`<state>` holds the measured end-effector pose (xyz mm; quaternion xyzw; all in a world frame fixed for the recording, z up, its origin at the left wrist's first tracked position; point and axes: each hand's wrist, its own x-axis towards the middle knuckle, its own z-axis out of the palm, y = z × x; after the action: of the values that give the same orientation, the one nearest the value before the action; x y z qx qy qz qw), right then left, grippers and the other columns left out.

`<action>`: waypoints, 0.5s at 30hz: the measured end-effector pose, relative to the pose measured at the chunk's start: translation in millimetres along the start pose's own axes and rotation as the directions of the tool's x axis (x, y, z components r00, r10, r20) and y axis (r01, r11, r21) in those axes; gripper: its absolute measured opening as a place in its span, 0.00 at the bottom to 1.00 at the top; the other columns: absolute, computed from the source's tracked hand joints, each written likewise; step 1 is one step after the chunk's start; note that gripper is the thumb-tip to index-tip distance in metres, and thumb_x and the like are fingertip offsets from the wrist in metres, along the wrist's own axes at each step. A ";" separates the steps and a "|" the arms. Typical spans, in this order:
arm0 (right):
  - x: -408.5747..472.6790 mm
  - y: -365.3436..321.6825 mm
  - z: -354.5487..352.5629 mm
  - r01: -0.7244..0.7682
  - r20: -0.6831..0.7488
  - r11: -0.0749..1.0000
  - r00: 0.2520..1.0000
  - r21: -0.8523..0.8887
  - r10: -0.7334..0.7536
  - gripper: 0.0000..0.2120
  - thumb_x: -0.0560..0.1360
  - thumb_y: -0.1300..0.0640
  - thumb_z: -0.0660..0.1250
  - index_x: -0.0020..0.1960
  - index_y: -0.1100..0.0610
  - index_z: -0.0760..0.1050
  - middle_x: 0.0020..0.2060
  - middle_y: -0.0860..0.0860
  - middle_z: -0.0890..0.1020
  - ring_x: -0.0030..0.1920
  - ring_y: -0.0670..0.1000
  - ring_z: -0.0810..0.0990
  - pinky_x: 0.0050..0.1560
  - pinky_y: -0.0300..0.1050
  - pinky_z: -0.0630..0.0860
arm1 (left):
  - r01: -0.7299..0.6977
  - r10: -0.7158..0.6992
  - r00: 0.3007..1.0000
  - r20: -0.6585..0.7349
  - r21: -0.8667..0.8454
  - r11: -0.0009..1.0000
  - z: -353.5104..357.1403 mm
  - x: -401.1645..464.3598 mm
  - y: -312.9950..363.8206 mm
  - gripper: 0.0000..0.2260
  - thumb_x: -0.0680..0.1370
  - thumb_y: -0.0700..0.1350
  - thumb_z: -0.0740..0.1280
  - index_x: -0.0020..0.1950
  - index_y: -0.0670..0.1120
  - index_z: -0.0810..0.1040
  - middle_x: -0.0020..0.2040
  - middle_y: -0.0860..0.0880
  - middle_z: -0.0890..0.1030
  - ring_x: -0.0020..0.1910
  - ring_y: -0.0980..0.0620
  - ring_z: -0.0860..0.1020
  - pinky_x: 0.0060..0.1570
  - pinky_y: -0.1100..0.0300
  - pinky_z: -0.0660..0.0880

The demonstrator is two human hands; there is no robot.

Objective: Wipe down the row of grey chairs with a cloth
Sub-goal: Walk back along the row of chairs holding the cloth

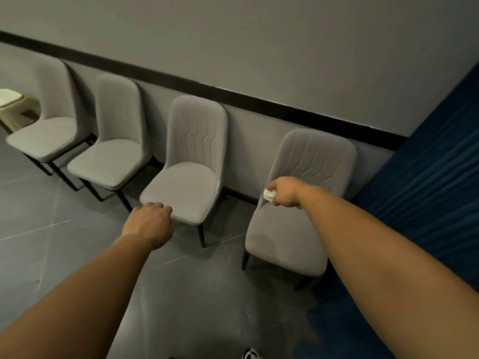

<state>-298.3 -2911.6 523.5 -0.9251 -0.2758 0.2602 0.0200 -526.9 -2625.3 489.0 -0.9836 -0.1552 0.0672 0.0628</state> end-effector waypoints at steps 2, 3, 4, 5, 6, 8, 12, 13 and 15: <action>-1.1 -22.5 0.5 0.022 -0.015 1.000 1.000 0.017 -0.021 0.27 0.72 0.55 0.72 0.70 0.47 0.74 0.60 0.53 0.79 0.45 0.51 0.75 0.38 0.39 0.70 | 0.030 -0.030 0.999 -0.018 -0.013 0.999 -5.1 -8.1 -12.4 0.11 0.79 0.51 0.56 0.53 0.50 0.77 0.52 0.49 0.79 0.52 0.47 0.76 0.50 0.51 0.72; -1.0 -37.2 2.5 0.036 -0.013 0.999 0.999 0.016 -0.036 0.28 0.72 0.55 0.72 0.71 0.47 0.73 0.61 0.53 0.79 0.48 0.52 0.76 0.42 0.40 0.71 | 0.041 -0.042 0.999 -0.028 -0.023 0.999 -7.1 -13.0 -20.7 0.11 0.79 0.51 0.56 0.53 0.50 0.77 0.52 0.49 0.79 0.52 0.47 0.76 0.49 0.51 0.72; 0.4 -54.0 5.3 0.052 -0.005 0.999 0.999 0.010 -0.052 0.28 0.72 0.55 0.72 0.71 0.47 0.73 0.61 0.53 0.79 0.49 0.52 0.77 0.41 0.40 0.71 | 0.052 -0.054 0.998 -0.040 -0.034 0.998 -8.7 -18.7 -30.2 0.11 0.79 0.51 0.56 0.53 0.50 0.77 0.52 0.49 0.79 0.52 0.47 0.76 0.49 0.51 0.72; 2.5 -71.7 8.4 0.069 0.006 0.998 0.998 0.003 -0.069 0.28 0.72 0.56 0.71 0.71 0.47 0.73 0.61 0.52 0.80 0.47 0.52 0.76 0.38 0.39 0.71 | 0.062 -0.065 0.997 -0.052 -0.045 0.997 -10.0 -24.8 -40.3 0.11 0.79 0.51 0.57 0.53 0.50 0.77 0.52 0.49 0.79 0.53 0.47 0.76 0.48 0.52 0.72; 5.5 -92.0 11.4 0.086 0.014 0.996 0.996 -0.004 -0.085 0.27 0.72 0.56 0.71 0.71 0.47 0.73 0.61 0.52 0.80 0.45 0.51 0.76 0.35 0.38 0.70 | 0.074 -0.078 0.995 -0.064 -0.059 0.996 -10.8 -31.4 -52.4 0.11 0.79 0.51 0.57 0.53 0.50 0.77 0.52 0.49 0.79 0.53 0.46 0.76 0.49 0.51 0.72; 11.8 -139.9 17.4 0.121 0.027 0.992 0.992 -0.020 -0.120 0.27 0.72 0.55 0.70 0.71 0.47 0.73 0.62 0.52 0.79 0.46 0.50 0.76 0.38 0.39 0.72 | 0.113 -0.121 0.990 -0.074 -0.094 0.989 -8.9 -47.6 -85.4 0.12 0.78 0.51 0.57 0.55 0.49 0.78 0.54 0.48 0.79 0.55 0.46 0.76 0.51 0.50 0.73; 26.2 -249.3 31.1 0.226 0.066 0.973 0.973 -0.054 -0.222 0.28 0.74 0.54 0.70 0.73 0.48 0.71 0.66 0.53 0.77 0.61 0.56 0.77 0.51 0.41 0.71 | 0.285 -0.282 0.958 0.046 -0.110 0.952 13.8 -90.3 -173.5 0.17 0.79 0.53 0.57 0.64 0.48 0.75 0.62 0.46 0.78 0.60 0.45 0.75 0.57 0.50 0.71; 29.5 -276.7 33.9 0.251 0.073 0.967 0.966 -0.052 -0.247 0.28 0.74 0.54 0.70 0.74 0.47 0.70 0.66 0.53 0.77 0.61 0.56 0.76 0.52 0.42 0.71 | 0.342 -0.334 0.939 0.086 -0.108 0.933 22.5 -102.7 -197.5 0.18 0.79 0.54 0.57 0.65 0.48 0.74 0.63 0.46 0.77 0.61 0.45 0.75 0.57 0.50 0.71; 34.8 -329.2 39.0 0.300 0.082 0.953 0.952 -0.043 -0.296 0.28 0.75 0.54 0.69 0.74 0.47 0.69 0.66 0.53 0.76 0.62 0.57 0.75 0.55 0.45 0.72 | 0.454 -0.436 0.884 0.169 -0.085 0.887 38.7 -130.1 -244.3 0.20 0.79 0.55 0.57 0.67 0.48 0.73 0.64 0.46 0.77 0.61 0.45 0.75 0.57 0.50 0.71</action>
<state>-457.2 -2618.7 532.9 -0.8628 -0.4198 0.2807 0.0234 -727.9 -2431.5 500.9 -0.9161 -0.3847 0.1126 0.0048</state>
